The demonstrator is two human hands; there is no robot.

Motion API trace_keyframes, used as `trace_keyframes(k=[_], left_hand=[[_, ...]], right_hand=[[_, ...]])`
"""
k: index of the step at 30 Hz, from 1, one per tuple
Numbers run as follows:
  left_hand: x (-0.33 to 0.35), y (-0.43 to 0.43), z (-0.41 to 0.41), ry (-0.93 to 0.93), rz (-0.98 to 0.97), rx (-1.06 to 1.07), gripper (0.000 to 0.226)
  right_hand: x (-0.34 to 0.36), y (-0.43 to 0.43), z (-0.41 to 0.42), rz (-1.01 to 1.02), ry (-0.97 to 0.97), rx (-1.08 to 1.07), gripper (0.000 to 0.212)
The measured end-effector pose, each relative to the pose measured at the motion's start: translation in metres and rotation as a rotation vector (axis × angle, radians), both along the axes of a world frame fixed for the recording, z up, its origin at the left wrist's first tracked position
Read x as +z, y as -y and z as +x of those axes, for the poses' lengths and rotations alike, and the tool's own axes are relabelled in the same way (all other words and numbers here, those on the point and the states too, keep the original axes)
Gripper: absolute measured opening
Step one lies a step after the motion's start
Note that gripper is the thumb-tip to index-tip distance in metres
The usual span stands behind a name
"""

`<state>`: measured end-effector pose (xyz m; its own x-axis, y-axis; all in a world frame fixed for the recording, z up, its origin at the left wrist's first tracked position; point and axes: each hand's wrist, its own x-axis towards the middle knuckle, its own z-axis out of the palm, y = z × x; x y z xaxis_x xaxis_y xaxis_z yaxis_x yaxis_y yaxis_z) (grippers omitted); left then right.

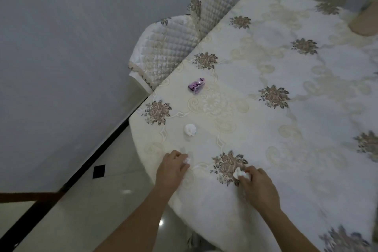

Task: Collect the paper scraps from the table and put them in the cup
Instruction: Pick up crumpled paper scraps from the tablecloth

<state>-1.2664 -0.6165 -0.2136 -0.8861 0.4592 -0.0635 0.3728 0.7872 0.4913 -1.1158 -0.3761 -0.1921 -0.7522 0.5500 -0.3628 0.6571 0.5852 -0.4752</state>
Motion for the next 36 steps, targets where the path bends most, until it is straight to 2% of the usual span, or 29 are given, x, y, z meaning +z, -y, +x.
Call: trace_keyframes(k=[4,8,15,25,36], left_hand=[[-0.005,-0.004,-0.003,-0.014,0.018,-0.037,0.015],[-0.005,-0.01,-0.007,0.062,0.058,-0.035,0.008],[0.034,-0.034,-0.007,0.154,0.247,-0.04,0.004],[0.151,-0.108,-0.017,0.019,0.41,-0.184,0.006],[0.23,-0.196,0.028,-0.105,0.576,-0.55,0.011]], right_hand=[[0.001,0.007,0.0,0.015,0.044,-0.005,0.027],[0.002,0.009,0.001,0.015,0.027,-0.019,0.017],[0.022,0.002,-0.005,-0.002,-0.133,-0.104,0.014],[0.124,-0.04,-0.026,0.152,-0.49,-0.24,0.01],[0.207,-0.079,0.069,0.426,-0.628,-0.523,0.01]])
